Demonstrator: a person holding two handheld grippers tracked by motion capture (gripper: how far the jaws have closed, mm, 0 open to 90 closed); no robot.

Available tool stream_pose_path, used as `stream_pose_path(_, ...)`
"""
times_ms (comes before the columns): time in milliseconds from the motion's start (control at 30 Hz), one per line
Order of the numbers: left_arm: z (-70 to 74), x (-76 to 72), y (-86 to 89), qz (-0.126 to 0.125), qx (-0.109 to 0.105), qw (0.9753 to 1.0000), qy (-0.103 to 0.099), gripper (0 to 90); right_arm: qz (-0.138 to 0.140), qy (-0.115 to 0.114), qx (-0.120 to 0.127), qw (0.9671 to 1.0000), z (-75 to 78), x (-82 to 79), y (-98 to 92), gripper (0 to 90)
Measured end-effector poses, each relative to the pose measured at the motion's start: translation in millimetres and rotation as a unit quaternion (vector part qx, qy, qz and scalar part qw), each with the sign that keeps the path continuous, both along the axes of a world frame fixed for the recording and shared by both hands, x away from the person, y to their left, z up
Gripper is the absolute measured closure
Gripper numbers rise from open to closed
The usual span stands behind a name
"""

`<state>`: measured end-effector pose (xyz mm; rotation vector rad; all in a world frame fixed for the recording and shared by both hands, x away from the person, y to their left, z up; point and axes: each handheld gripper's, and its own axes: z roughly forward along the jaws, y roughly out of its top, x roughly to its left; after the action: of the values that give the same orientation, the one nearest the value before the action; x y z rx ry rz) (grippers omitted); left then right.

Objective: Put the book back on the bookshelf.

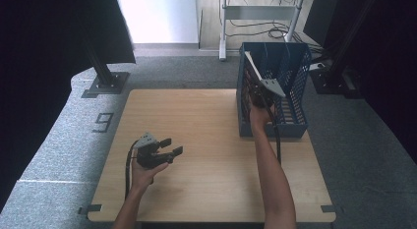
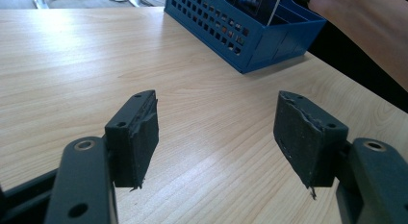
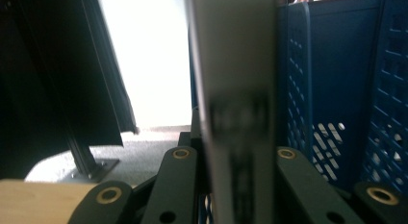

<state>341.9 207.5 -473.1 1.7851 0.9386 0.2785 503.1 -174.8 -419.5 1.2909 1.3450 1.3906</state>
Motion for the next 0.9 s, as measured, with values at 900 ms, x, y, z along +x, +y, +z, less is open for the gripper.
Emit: stream_pose_path(900,3.5,-3.4,-1.9,-0.004,-0.002,1.0,-0.007,32.6,-0.003,0.043,-0.044,0.9981,-5.1,0.2,-8.0,81.8)
